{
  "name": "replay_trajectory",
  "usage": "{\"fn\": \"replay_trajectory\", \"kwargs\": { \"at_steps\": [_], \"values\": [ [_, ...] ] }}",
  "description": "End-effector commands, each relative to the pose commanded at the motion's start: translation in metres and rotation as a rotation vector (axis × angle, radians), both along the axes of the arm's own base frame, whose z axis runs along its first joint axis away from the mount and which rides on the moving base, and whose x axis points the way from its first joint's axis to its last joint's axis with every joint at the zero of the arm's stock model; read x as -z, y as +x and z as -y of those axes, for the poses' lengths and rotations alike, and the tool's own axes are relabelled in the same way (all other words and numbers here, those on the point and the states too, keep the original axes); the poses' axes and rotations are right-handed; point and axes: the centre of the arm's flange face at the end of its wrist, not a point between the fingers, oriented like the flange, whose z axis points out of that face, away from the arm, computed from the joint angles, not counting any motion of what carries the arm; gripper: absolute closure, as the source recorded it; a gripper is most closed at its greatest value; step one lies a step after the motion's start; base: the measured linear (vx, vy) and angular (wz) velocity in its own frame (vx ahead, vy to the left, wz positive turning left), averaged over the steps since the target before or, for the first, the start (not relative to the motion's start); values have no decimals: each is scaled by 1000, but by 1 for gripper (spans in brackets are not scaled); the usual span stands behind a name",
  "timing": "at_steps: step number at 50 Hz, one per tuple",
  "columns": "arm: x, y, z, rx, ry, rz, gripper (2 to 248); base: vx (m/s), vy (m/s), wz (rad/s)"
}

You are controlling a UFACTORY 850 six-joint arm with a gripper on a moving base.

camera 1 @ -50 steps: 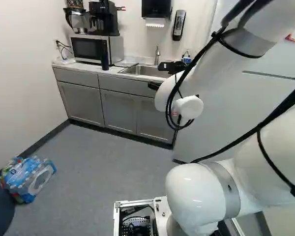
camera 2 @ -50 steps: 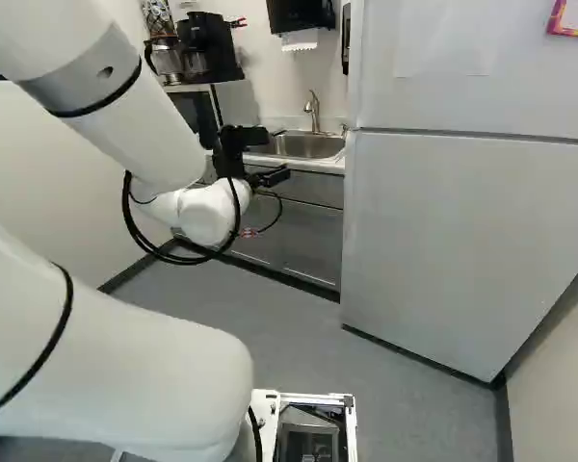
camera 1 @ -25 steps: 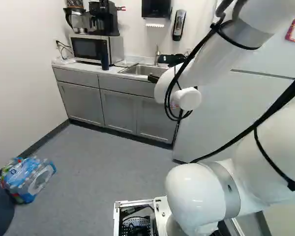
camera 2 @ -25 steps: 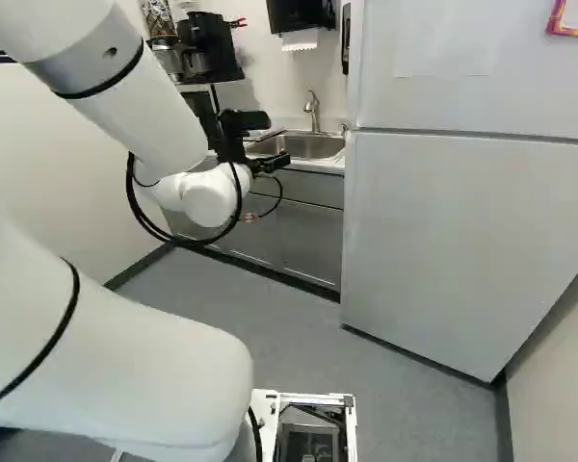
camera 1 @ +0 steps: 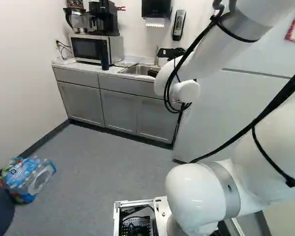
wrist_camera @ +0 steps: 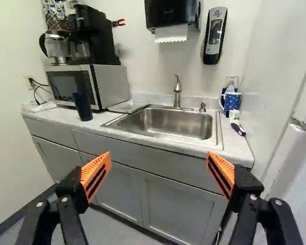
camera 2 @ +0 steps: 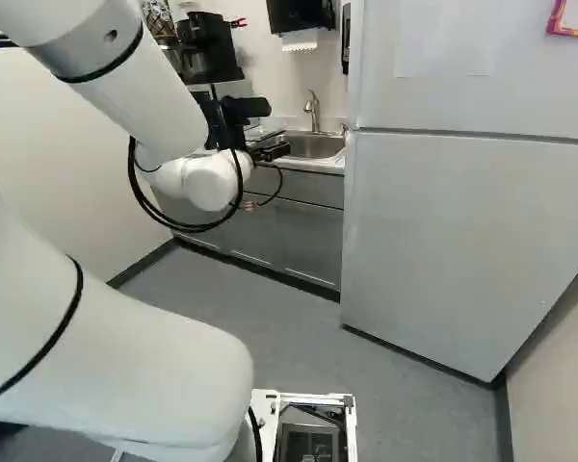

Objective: Rinse the cup and place it in the tray

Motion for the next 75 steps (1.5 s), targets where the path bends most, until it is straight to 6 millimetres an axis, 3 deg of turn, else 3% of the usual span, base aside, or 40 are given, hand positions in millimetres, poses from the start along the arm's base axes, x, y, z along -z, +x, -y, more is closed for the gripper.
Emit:
{"fn": "replay_trajectory", "kwargs": {
  "at_steps": [75],
  "values": [
    [-66,23,0,0,0,5,3,0,0,0]
  ]
}}
